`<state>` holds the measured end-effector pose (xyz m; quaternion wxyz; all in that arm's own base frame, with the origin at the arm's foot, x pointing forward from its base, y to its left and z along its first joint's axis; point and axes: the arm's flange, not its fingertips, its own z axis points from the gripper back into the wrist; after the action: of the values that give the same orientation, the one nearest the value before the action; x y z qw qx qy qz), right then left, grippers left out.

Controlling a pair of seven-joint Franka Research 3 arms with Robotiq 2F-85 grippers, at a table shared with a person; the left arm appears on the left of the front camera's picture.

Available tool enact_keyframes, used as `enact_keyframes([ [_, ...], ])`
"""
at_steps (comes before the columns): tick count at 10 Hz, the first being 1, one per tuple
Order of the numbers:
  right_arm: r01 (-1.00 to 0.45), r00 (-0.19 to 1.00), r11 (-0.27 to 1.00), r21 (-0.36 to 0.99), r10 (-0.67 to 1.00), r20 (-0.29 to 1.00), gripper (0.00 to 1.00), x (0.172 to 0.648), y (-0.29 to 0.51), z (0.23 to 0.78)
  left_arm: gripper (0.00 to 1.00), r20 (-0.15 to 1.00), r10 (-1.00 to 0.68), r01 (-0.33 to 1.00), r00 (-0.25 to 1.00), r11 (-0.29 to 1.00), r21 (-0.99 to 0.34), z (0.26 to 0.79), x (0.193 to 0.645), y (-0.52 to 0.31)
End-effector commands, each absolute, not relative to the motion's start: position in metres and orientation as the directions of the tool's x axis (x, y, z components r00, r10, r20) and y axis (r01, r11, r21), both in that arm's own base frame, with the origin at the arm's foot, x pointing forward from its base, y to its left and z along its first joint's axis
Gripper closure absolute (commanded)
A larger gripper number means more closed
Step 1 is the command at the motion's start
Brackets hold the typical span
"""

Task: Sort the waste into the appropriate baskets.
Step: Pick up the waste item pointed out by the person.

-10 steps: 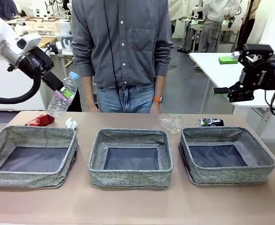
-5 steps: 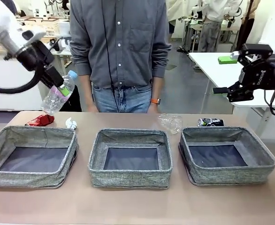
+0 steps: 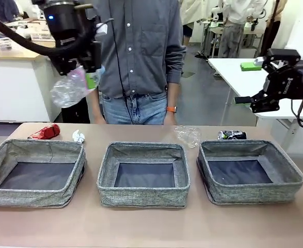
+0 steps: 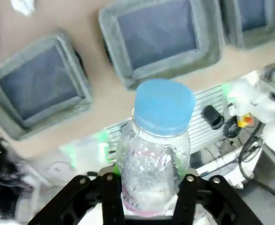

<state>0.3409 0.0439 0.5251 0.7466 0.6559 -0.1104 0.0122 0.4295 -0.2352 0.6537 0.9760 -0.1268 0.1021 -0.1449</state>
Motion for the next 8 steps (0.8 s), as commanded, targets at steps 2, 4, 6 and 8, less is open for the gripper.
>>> enact_keyframes([
  [2, -0.157, 0.976, 0.118, 0.981, -0.132, 0.172, 0.0, 0.344, 0.046, 0.53, 0.61, -0.112, 0.005, -0.031, 0.994, 0.971, -0.237, 0.686, 0.419, -0.311],
  [4, -0.157, 0.976, 0.118, 0.981, -0.132, 0.172, 0.0, 0.344, 0.046, 0.53, 0.61, -0.128, 0.067, -0.086, 0.99, 0.986, -0.145, 0.703, 0.402, -0.345],
  [6, -0.157, 0.976, 0.118, 0.981, -0.132, 0.172, 0.0, 0.344, 0.046, 0.53, 0.61, -0.106, 0.032, -0.041, 0.994, 0.996, -0.085, 0.716, 0.38, -0.343],
  [8, -0.157, 0.976, 0.118, 0.981, -0.132, 0.172, 0.0, 0.344, 0.046, 0.53, 0.61, -0.145, -0.09, 0.068, 0.985, 0.986, -0.154, 0.736, 0.369, -0.323],
])
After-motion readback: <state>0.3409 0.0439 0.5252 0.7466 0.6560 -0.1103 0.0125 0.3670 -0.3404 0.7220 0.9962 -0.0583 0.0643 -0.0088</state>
